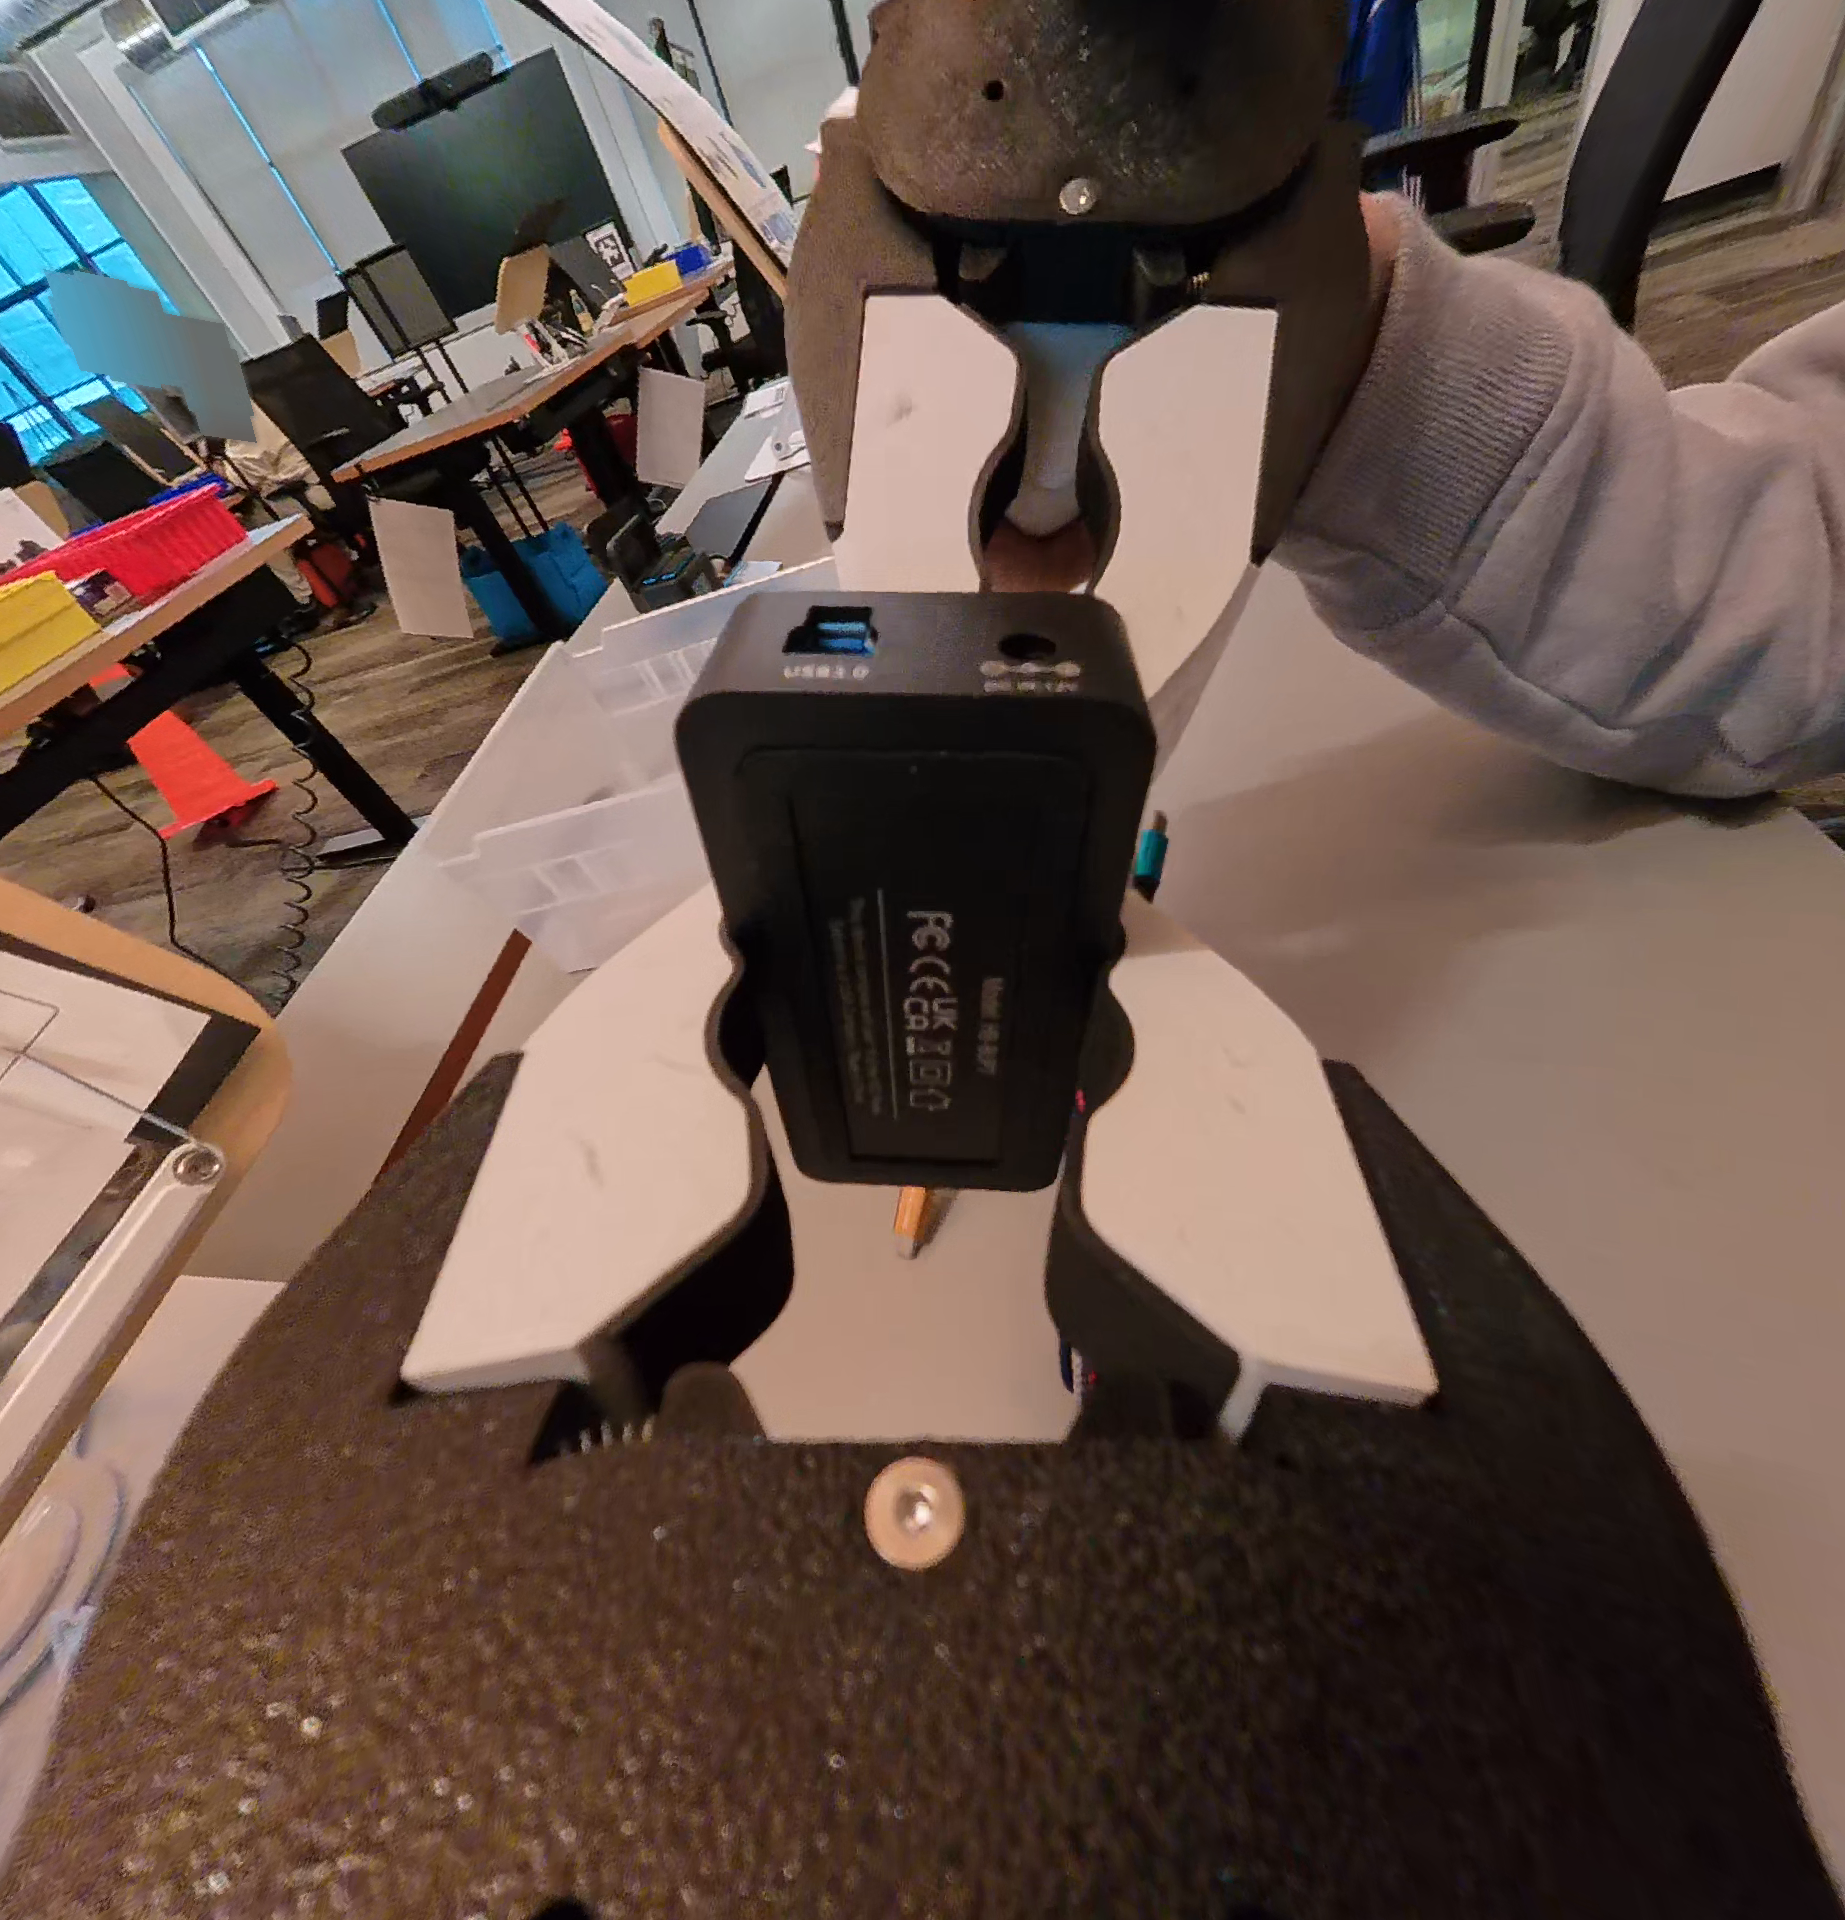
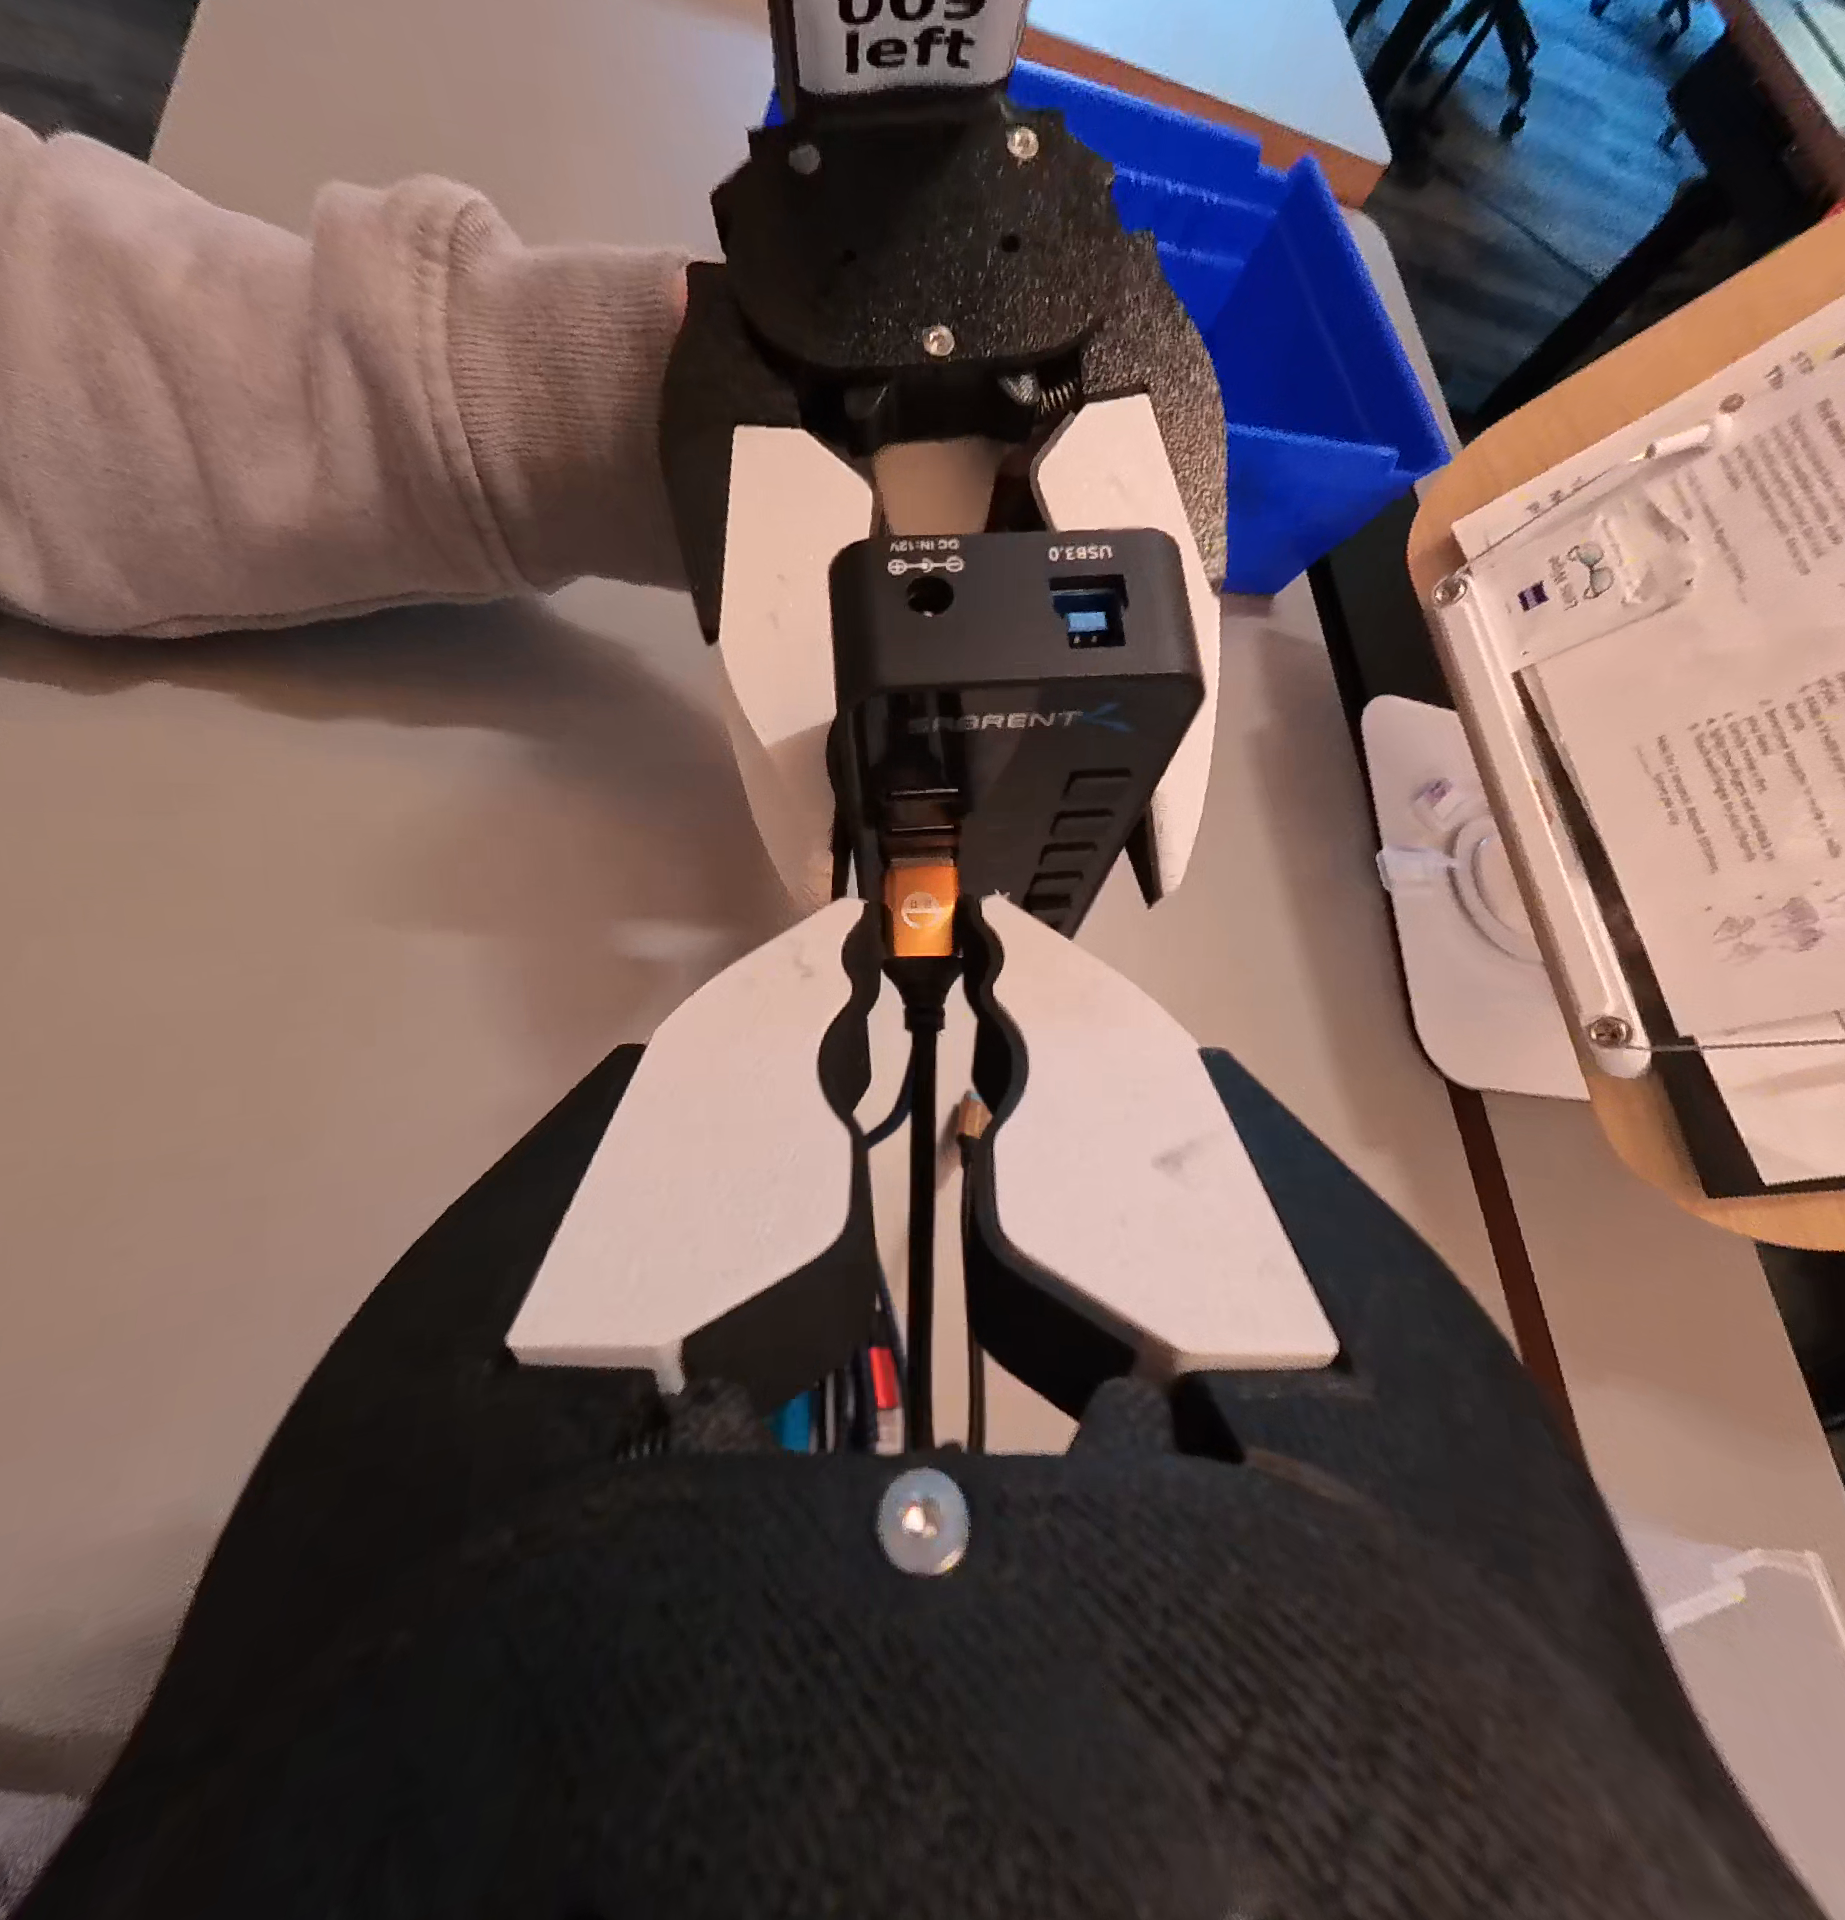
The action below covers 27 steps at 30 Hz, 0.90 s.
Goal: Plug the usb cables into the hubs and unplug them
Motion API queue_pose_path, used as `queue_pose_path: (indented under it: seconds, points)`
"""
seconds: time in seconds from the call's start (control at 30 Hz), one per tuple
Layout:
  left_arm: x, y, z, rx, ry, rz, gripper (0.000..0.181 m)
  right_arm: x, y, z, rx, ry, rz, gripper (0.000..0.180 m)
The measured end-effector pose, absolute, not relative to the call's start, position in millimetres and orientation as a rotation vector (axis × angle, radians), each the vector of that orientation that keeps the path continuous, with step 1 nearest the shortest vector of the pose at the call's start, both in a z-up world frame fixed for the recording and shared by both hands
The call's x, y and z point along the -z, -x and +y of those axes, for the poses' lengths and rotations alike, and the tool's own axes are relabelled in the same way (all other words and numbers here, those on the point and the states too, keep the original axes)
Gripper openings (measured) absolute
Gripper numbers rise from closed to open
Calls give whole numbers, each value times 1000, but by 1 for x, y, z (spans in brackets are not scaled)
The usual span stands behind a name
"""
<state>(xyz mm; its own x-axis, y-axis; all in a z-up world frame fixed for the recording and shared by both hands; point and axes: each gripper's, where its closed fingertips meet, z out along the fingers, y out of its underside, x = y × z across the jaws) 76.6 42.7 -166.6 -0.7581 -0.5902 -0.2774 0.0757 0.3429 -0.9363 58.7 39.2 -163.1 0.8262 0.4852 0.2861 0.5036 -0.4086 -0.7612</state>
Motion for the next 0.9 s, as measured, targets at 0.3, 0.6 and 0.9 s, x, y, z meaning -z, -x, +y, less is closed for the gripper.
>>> queue_pose_path:
  seconds: [0.3, 0.6, 0.9]
  points:
    - [149, -76, 44, 1608, 421, 1872, 60, 144, -54, 48, -144, 1865, -652, 15]
    - [135, -71, 53, 1701, 421, 1779, 59, 133, -53, 51, -253, 1778, -572, 15]
    - [133, -70, 53, 1778, 439, 1760, 59, 129, -52, 53, -256, 1795, -556, 16]
